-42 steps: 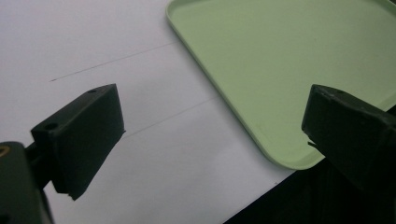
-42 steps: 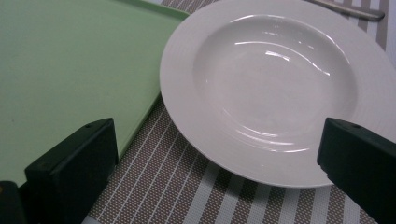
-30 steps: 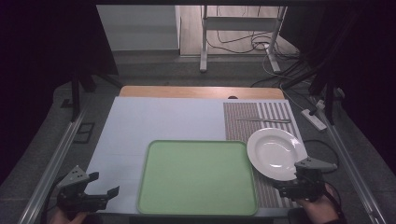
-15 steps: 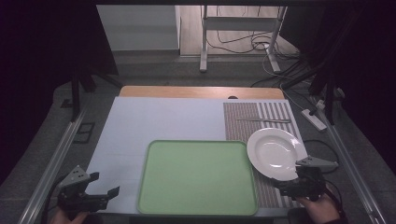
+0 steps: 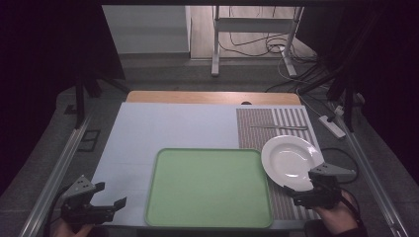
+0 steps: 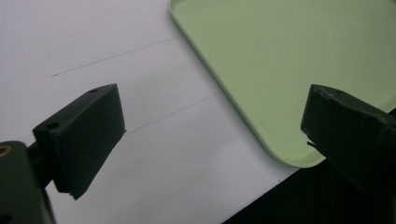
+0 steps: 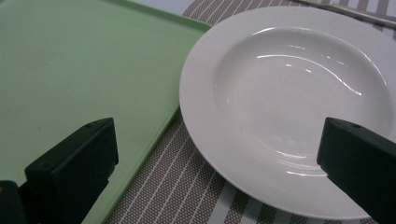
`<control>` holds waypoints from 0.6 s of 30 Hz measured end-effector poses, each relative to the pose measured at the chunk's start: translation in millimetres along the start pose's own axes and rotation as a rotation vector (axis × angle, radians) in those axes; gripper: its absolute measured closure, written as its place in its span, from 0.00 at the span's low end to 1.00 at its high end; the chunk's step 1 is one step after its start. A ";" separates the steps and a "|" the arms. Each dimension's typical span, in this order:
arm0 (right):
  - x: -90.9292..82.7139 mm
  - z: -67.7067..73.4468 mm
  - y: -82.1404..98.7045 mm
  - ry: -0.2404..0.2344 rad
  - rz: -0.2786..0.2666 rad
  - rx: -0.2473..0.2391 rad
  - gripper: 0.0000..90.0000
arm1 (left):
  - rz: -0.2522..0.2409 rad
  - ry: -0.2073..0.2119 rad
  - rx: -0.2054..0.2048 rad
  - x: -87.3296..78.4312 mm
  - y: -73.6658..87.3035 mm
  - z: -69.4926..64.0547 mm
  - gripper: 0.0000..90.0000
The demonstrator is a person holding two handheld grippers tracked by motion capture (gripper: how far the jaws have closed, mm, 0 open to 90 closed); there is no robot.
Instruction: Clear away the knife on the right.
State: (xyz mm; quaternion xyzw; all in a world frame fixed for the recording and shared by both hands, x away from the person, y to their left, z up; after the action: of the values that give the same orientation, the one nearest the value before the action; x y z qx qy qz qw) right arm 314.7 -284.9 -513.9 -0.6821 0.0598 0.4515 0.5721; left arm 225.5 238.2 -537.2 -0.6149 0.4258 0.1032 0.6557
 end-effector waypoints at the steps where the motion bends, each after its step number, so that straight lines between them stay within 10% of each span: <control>1: 0.1 -0.2 -1.0 0.003 -0.003 -0.004 0.00 | 0.001 0.000 0.000 -0.1 0.1 0.0 0.07; 18: 17.0 1.9 -18.5 -0.027 -0.004 -0.033 0.00 | 0.004 -0.002 0.000 0.4 0.2 0.0 0.07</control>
State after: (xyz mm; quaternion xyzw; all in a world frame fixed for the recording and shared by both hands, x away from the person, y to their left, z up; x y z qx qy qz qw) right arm 334.7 -269.6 -512.0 -0.6855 0.0431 0.4604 0.5623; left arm 225.6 238.1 -537.6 -0.6139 0.4261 0.1051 0.6561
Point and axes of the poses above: each handheld gripper's, and its own axes: x roughly forward along the jaws, y roughly out of its underside, z roughly to its left, the point moved 10 cm from there along x, roughly forward along the jaws, and after that the axes turned 3 degrees about -y, right-handed, at the moved point
